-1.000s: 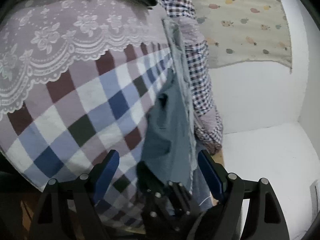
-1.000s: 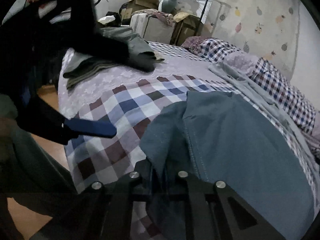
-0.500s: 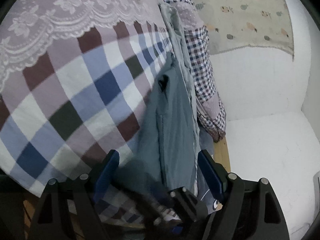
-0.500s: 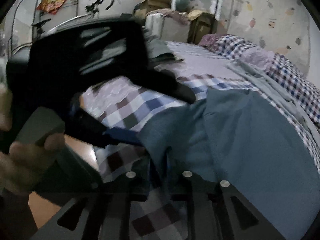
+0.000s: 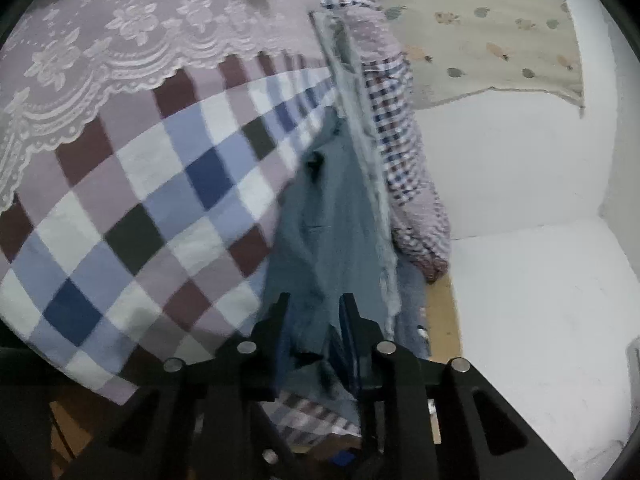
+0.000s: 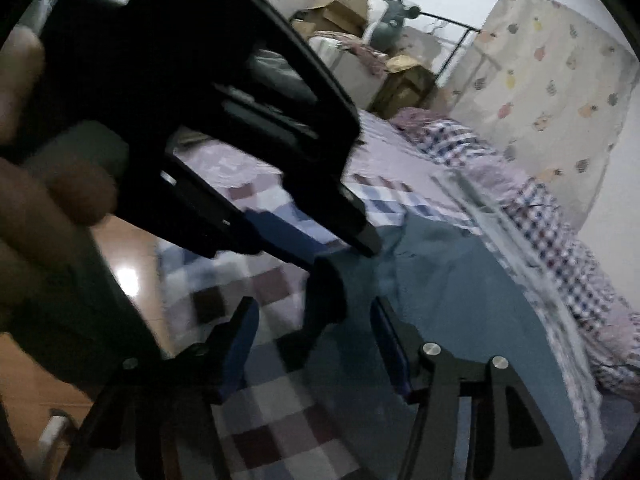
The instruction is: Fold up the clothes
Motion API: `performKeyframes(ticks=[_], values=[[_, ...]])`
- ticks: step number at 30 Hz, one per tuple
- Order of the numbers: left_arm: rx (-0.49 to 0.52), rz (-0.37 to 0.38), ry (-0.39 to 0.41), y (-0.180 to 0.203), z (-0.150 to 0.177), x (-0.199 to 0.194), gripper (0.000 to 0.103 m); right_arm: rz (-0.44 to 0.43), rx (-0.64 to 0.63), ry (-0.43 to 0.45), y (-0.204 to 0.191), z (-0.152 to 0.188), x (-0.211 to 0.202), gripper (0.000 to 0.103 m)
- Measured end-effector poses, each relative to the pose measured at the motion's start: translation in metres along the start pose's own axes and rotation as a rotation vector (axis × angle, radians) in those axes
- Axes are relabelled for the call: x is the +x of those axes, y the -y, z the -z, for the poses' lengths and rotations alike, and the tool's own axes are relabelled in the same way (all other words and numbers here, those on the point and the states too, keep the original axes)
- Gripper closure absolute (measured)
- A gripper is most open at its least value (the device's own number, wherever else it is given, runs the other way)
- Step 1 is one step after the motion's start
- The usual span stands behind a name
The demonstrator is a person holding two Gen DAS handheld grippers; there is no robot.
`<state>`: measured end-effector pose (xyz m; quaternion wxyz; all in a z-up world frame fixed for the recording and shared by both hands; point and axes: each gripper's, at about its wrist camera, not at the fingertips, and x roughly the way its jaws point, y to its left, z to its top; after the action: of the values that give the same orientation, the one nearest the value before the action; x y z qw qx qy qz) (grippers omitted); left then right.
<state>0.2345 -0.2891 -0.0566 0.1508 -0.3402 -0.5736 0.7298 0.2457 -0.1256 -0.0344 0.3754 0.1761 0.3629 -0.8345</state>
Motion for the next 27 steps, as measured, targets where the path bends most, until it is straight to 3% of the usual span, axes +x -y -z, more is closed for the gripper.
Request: performKeyframes(ticks=[6, 10, 12, 14, 16, 18, 27], values=[[-0.019, 0.056, -0.013, 0.000, -0.003, -0.001, 0.080, 0.120, -0.027, -0.002, -0.004, -0.002, 0.005, 0.041], [-0.036, 0.048, -0.010, -0.003, -0.006, -0.002, 0.080, 0.111, -0.026, -0.027, -0.011, -0.003, 0.010, 0.044], [-0.041, 0.031, 0.000, -0.005, -0.007, -0.004, 0.080, 0.101, -0.017, -0.038, -0.013, -0.004, 0.012, 0.055], [-0.042, -0.009, 0.014, -0.007, -0.007, -0.007, 0.076, 0.094, -0.009, -0.033, -0.013, -0.006, 0.010, 0.087], [-0.041, -0.059, 0.032, -0.010, -0.006, -0.012, 0.065, 0.088, -0.002, -0.025, -0.011, -0.008, 0.007, 0.096], [-0.034, -0.095, 0.035, -0.011, -0.004, -0.014, 0.057, 0.081, 0.005, -0.017, -0.010, -0.010, 0.004, 0.098], [0.007, -0.134, 0.007, -0.008, 0.004, -0.010, 0.056, -0.002, -0.052, 0.005, -0.022, -0.016, 0.001, 0.101]])
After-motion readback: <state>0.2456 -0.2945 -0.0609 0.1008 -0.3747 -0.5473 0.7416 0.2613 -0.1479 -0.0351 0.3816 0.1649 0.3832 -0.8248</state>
